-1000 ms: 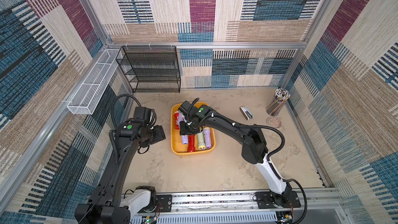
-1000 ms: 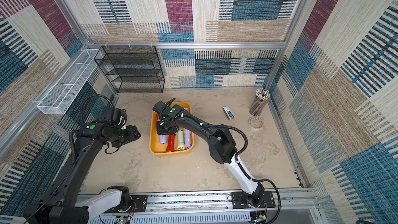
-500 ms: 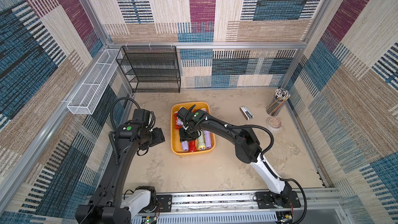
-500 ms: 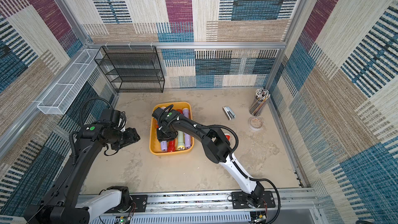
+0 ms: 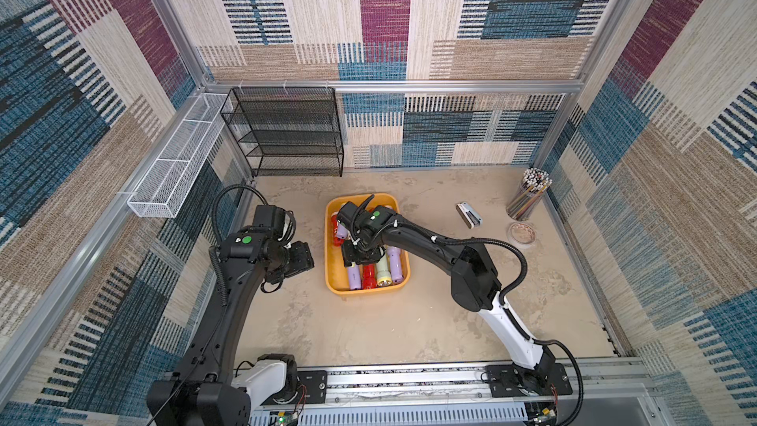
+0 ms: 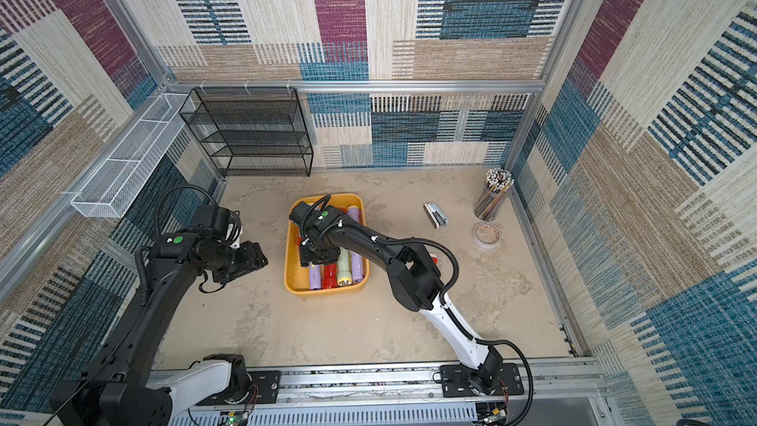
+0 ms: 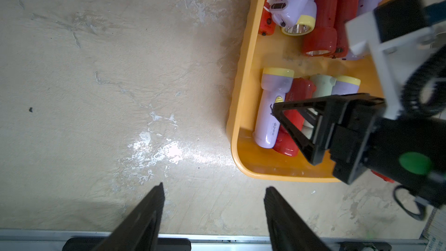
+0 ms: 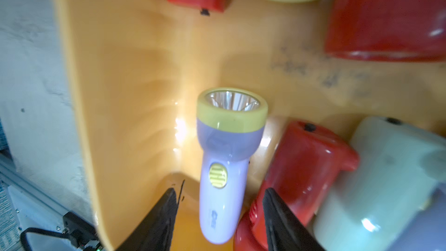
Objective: Put the flashlights into the storage boxes
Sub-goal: Place the flashlight at the storage box, then pick up the flashlight from the center of the board.
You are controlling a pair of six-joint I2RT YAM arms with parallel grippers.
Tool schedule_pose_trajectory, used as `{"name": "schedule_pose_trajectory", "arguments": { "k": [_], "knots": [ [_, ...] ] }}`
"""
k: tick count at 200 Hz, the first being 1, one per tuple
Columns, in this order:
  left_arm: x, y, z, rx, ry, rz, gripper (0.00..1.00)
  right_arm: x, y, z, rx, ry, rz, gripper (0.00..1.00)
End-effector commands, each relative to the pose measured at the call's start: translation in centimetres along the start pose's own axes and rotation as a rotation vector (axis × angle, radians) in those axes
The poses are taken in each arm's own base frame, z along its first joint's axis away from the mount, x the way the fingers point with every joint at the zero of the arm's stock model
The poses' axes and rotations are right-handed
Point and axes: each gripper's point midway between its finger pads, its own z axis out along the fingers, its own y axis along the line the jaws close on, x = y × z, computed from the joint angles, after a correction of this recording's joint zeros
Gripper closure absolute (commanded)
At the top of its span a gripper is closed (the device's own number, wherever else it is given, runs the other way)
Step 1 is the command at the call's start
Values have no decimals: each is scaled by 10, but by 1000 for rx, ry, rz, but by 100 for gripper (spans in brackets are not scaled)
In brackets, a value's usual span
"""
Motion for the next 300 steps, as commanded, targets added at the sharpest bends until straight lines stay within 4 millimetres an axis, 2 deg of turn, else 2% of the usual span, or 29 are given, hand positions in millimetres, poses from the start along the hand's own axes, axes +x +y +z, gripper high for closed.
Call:
{"name": "schedule_pose_trajectory", "arguments": {
  "k": [1,16,31,48,68,88,108,125,151,181,204,227,264,300],
  "knots": [
    [-5,-1,-3,3,-15,21,31,-12,0,-45,36,-92,-29,38],
    [-8,-3,-5,8,-23,19,30,-12,-6,-71,61,-124,-31,38],
    [-10,-6,-7,18,-30,16,30,-7,-21,-95,110,-154,-17,37],
    [-14,-10,-10,36,-39,6,30,7,-45,-117,151,-177,18,37],
    [-16,-17,-11,69,-39,-5,29,35,-87,-131,167,-182,100,37],
    [-16,-24,-11,108,-33,-23,26,73,-140,-136,199,-164,205,36],
    [-13,-34,-13,164,-30,-38,24,107,-184,-142,225,-166,293,35],
    [-10,-45,-17,212,-37,-33,23,127,-209,-145,224,-170,351,34],
    [-3,-68,-21,274,-34,-1,22,146,-236,-136,221,-166,417,34],
    [10,-104,-19,314,-16,83,23,152,-257,-128,225,-182,461,34],
    [18,-133,-14,344,5,142,24,150,-269,-123,232,-186,470,33],
    [22,-155,-12,373,14,170,24,142,-278,-125,244,-207,466,33],
    [32,-174,-8,398,36,218,24,128,-292,-120,248,-220,461,33],
    [40,-176,-3,387,50,242,24,115,-299,-111,244,-216,449,36]
  ]
}}
